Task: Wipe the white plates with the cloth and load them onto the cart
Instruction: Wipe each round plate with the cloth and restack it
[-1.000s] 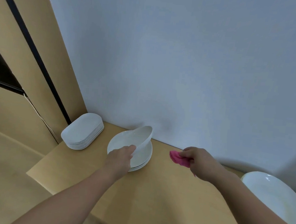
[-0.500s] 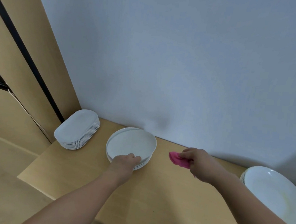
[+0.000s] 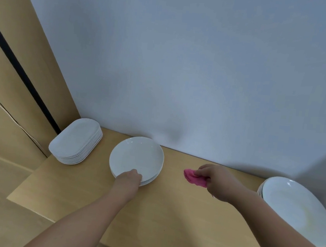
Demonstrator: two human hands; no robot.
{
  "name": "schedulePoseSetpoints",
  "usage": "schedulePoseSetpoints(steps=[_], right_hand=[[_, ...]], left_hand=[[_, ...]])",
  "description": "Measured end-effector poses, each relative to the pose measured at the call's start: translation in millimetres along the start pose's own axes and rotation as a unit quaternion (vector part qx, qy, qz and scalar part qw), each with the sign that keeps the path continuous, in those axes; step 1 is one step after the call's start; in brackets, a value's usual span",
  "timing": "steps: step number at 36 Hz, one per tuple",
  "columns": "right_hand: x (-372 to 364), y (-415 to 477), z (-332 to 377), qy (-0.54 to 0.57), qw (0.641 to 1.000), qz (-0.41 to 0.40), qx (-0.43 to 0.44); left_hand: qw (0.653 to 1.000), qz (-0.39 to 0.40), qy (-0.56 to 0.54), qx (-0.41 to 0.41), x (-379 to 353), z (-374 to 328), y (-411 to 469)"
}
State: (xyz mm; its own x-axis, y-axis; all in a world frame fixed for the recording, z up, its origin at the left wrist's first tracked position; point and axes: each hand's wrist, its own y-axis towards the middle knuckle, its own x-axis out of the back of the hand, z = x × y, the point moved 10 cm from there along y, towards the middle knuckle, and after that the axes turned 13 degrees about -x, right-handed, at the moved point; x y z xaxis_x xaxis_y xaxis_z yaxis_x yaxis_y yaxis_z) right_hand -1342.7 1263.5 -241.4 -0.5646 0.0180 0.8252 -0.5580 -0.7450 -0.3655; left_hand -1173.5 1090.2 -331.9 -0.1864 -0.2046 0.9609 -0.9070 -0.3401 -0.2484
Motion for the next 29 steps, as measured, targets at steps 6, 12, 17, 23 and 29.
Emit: schedulePoseSetpoints(steps=[6, 12, 17, 23, 29], right_hand=[[7, -5, -14, 0.002, 1.000, -0.004, -0.011], [40, -26, -53, 0.044, 0.997, -0.049, -0.029], [73, -61, -107, 0.196, 0.975, -0.082, -0.065], [96, -109, -187, 0.251, 0.951, -0.128, -0.131], [95, -141, -253, 0.252, 0.937, -0.143, -0.194]], left_hand=[[0.991, -0.092, -0.084, -0.048, 33, -32, 15], [0.976, -0.119, -0.144, -0.109, 55, -87, 41], [0.960, -0.134, -0.183, -0.162, 66, -152, 65], [0.937, -0.129, -0.193, -0.261, 85, -267, 93], [0.947, -0.057, -0.184, -0.257, 65, -359, 122]])
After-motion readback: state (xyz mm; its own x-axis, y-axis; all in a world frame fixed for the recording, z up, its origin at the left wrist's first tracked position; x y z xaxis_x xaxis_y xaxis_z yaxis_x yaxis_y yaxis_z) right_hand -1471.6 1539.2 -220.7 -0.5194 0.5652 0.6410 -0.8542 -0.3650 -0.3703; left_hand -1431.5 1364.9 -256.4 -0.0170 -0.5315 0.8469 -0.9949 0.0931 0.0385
